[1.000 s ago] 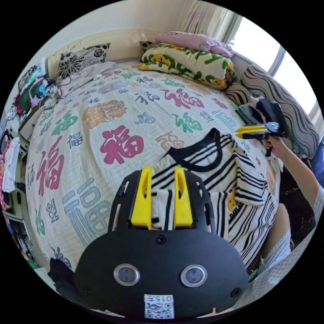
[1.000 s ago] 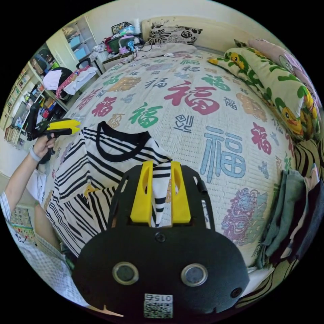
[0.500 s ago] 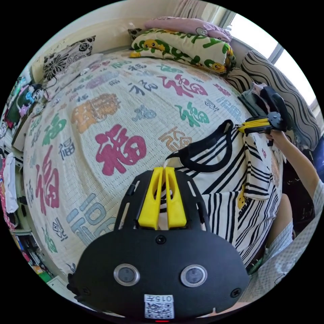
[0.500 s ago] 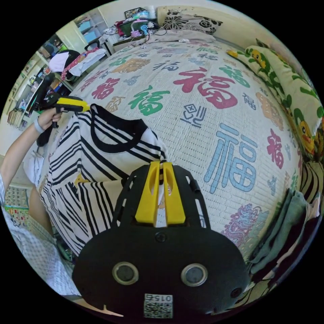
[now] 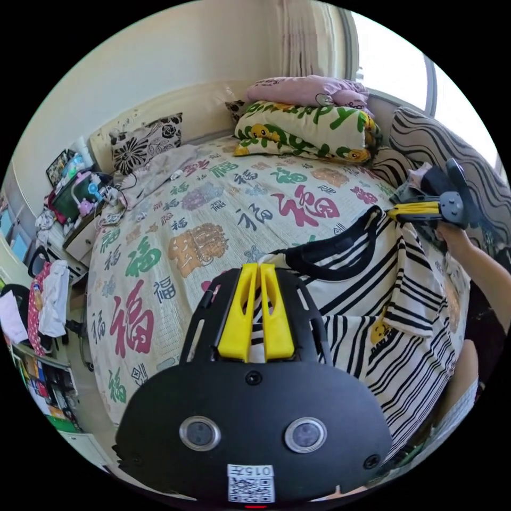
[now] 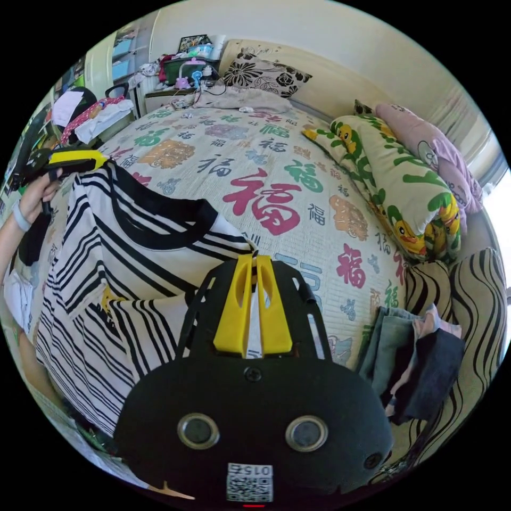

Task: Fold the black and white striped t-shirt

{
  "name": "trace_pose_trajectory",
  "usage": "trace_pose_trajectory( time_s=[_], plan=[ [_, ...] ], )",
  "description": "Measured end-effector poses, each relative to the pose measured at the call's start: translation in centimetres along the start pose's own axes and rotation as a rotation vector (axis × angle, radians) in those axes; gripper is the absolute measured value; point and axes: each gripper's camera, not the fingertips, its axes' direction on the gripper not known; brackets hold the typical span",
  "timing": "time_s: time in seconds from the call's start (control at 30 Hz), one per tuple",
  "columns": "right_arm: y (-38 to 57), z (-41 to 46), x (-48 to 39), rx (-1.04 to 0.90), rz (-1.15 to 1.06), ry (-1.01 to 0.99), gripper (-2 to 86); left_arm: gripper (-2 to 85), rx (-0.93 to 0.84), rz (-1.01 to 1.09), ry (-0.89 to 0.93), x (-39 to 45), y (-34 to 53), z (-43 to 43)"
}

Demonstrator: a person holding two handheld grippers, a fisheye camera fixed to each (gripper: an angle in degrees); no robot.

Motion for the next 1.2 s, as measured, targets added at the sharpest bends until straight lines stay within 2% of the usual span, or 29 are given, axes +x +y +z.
trace_pose_trajectory(
  time_s=[0.1, 0.2, 0.37, 0.53, 0.67, 1.0, 1.2],
  plan=[
    [2.7, -0.4, -1.2, 0.037, -0.042, 0.004, -0.9, 0.0, 0.050, -0.010, 0.068, 0.7, 2.5, -4.2],
    [6.9, -1.7, -2.4, 0.077, -0.060, -0.084, -0.8, 0.0, 0.072, 0.057, 0.089, 3.7, 6.9, -9.7],
    [17.3, -5.2, -5.8, 0.121, -0.139, -0.267, -0.8, 0.1, 0.082, 0.116, 0.141, 12.0, 19.1, -21.2],
    [30.1, -4.7, -11.5, 0.024, -0.122, -0.488, -0.8, 0.1, -0.035, 0.123, 0.196, 20.8, 29.5, -27.8],
    [36.3, -2.1, -16.1, -0.083, -0.155, -0.489, -0.8, 0.1, -0.142, 0.099, 0.203, 27.6, 34.7, -30.4],
    [40.5, 4.0, -24.0, -0.174, -0.381, -0.293, 0.0, 0.3, -0.320, 0.302, 0.075, 40.7, 33.5, -32.9],
    [39.6, 9.1, -25.5, -0.326, -0.284, -0.320, 2.2, 3.0, -0.646, 0.475, -0.058, 49.7, 32.1, -30.0]
  ],
)
